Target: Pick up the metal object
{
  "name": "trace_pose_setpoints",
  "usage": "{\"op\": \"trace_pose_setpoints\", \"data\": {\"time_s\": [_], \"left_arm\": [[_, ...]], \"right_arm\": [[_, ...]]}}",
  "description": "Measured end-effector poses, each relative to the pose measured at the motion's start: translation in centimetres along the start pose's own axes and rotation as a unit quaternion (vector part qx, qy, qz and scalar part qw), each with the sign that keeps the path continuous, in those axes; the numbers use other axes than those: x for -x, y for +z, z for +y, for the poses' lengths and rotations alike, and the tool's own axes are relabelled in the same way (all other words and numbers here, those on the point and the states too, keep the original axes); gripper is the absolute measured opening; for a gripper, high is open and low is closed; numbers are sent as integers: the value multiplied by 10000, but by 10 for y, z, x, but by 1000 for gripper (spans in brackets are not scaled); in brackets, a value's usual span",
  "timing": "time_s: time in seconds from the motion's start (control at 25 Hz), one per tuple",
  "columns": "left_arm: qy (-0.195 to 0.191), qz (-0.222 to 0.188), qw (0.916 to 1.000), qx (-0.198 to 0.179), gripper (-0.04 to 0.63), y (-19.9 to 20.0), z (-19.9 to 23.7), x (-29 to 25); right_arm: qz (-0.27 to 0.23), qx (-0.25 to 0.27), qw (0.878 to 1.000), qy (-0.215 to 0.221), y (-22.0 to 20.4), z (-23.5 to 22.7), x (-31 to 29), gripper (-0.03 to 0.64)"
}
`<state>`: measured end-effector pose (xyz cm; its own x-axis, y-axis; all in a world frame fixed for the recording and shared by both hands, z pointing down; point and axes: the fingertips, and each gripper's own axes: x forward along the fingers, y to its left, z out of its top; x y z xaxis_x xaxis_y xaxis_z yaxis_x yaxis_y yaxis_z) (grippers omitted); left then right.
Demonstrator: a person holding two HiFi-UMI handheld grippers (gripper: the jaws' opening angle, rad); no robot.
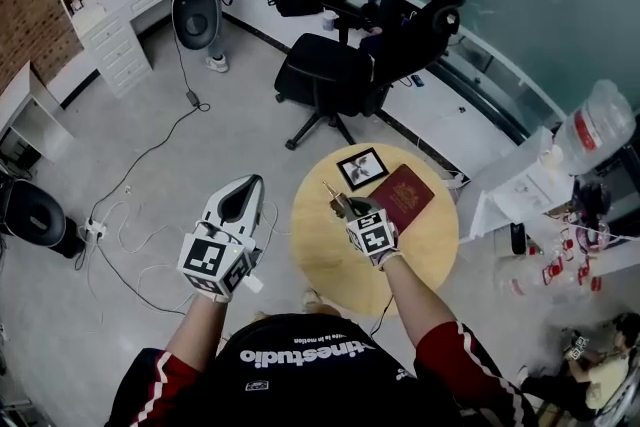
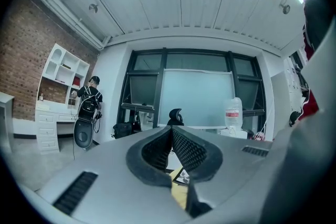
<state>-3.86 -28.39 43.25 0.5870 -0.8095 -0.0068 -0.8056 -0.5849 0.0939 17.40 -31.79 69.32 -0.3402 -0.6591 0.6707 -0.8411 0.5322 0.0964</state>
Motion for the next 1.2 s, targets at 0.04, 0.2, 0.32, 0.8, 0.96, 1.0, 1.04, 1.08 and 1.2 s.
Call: {"op": "trace_pose_setpoints", "data": {"time_s": [0.04, 0.2, 0.32, 0.8, 0.96, 1.0, 1.04, 1.08, 1.2], "left_arm": [[-29, -6, 10000, 1, 21, 0, 0, 0], [-165, 2, 9998, -86, 21, -1, 3, 3], [-191, 8, 9997, -119, 21, 3, 7, 9], [-236, -61, 9997, -57, 20, 22, 23, 15], [-146, -148, 9998, -32, 21, 30, 32, 18], [-144, -168, 9997, -61, 20, 32, 33, 18], [-142, -185, 9997, -81, 21, 35, 35, 19], [-134, -202, 9997, -80, 21, 37, 36, 19], [-112, -259, 9996, -96, 21, 44, 39, 21]], "right_arm": [[-35, -19, 10000, -25, 3, 1, 4, 29], [-259, -139, 9995, -103, 21, 9, 23, 29], [-516, -272, 9983, -67, 40, 19, 38, 29], [-1521, -563, 9868, -29, 130, 46, 103, 29], [-1910, -599, 9797, -52, 156, 51, 124, 29], [-1979, -631, 9782, -62, 161, 52, 129, 29], [-2044, -672, 9765, -79, 165, 52, 134, 29], [-2107, -715, 9749, -101, 168, 51, 138, 29], [-2276, -816, 9702, -176, 178, 49, 151, 29]]}}
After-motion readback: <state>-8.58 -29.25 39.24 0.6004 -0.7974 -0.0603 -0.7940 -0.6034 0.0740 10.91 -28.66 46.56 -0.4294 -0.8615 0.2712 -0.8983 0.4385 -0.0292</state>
